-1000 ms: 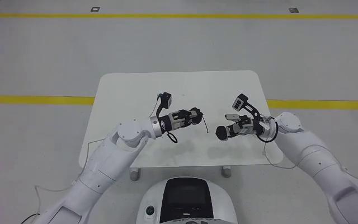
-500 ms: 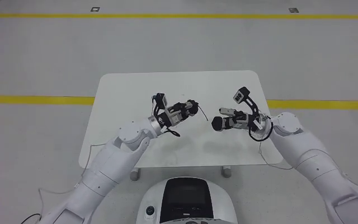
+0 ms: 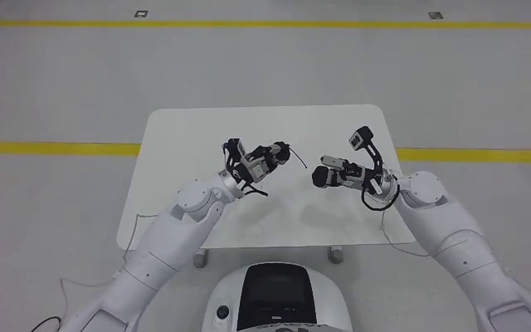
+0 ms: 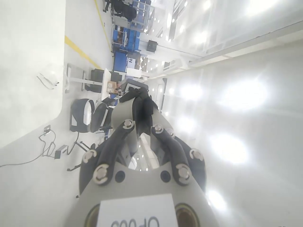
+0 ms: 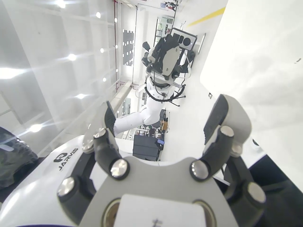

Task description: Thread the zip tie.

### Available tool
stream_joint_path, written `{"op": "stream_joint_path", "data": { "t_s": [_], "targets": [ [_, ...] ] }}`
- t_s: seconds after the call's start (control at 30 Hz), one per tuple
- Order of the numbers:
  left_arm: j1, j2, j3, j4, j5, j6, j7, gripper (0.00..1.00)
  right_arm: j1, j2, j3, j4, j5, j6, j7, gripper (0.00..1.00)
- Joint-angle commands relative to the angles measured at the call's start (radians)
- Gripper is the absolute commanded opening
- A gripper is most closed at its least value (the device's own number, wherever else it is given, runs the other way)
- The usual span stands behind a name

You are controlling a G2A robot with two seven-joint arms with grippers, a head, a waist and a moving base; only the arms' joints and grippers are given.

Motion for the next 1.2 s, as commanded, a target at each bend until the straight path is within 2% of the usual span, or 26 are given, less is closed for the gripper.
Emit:
{"op": "stream_joint_path", "data": {
  "t_s": [0.0, 0.13, 0.27, 0.4, 0.83, 0.87, 0.9, 1.17],
  "targets": [
    [0.009, -0.006, -0.002, 0.002, -0.061, 0.004, 0.039, 0.0, -0.002, -0.003, 0.012, -0.018, -0.054, -0.013, -0.075, 1.0],
    [0.01, -0.018, 0.009, 0.004, -0.109, 0.014, 0.112, 0.0, -0.031, -0.02, 0.042, -0.072, -0.072, -0.013, -0.126, 1.0],
    [0.002, -0.027, 0.018, 0.016, -0.143, 0.032, 0.129, 0.0, -0.042, -0.045, 0.055, -0.08, -0.11, -0.013, -0.169, 1.0],
    [-0.008, -0.033, 0.021, 0.03, -0.148, 0.028, 0.14, 0.0, -0.035, -0.068, 0.063, -0.057, -0.164, -0.013, -0.242, 1.0],
    [-0.009, -0.035, 0.018, 0.031, -0.149, 0.022, 0.14, 0.0, -0.053, -0.078, 0.066, -0.086, -0.15, -0.013, -0.234, 1.0],
    [-0.009, -0.035, 0.018, 0.031, -0.149, 0.022, 0.14, 0.0, -0.054, -0.081, 0.065, -0.086, -0.143, -0.013, -0.231, 0.89],
    [-0.009, -0.035, 0.018, 0.031, -0.149, 0.022, 0.14, 0.0, -0.055, -0.084, 0.065, -0.085, -0.14, -0.013, -0.23, 0.46],
    [-0.009, -0.035, 0.018, 0.031, -0.149, 0.022, 0.14, 0.0, -0.053, -0.112, 0.073, -0.065, -0.168, -0.013, -0.213, 0.31]
  ]
}}
